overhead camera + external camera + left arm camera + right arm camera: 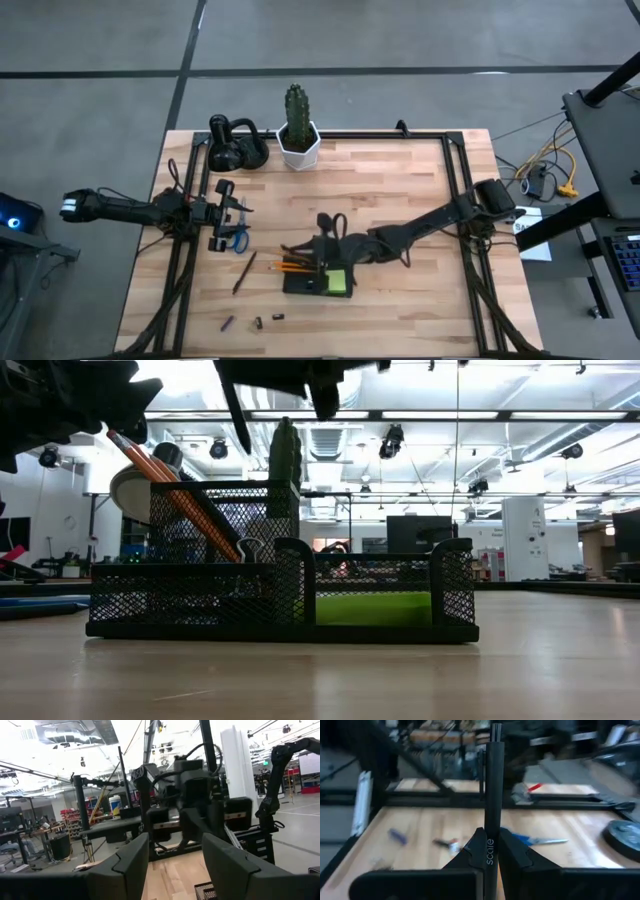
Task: Pick and place office supplies into organizer
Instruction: Put the top black ballpen into the desk organizer
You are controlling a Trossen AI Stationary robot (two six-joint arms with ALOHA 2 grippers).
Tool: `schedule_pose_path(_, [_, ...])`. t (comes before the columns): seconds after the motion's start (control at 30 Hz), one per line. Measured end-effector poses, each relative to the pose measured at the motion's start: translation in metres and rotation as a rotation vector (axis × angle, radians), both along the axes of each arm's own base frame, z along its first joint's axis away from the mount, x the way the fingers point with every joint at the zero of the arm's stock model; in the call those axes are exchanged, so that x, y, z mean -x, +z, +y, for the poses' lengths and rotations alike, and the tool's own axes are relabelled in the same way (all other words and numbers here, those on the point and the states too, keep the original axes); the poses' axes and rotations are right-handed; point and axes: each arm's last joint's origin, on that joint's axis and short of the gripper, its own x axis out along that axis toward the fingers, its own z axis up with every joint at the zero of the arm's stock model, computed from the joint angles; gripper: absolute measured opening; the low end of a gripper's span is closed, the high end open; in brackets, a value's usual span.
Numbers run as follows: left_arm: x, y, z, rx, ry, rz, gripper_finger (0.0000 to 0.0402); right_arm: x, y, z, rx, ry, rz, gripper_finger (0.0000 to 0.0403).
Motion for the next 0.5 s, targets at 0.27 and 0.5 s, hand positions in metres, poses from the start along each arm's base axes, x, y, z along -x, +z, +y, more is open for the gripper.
schedule_pose_path(0.27, [0.000, 0.000, 0.000, 0.000, 0.000, 0.002, 0.0170, 0.013, -0.026, -0.010, -0.073, -0.020, -0.046, 0.0013])
schedule_pose_path(0.5, [0.000, 0.000, 0.000, 0.000, 0.000, 0.000, 0.0169, 0.018, -0.039, -0.015, -0.134, -0.010, -0.019, 0.0013])
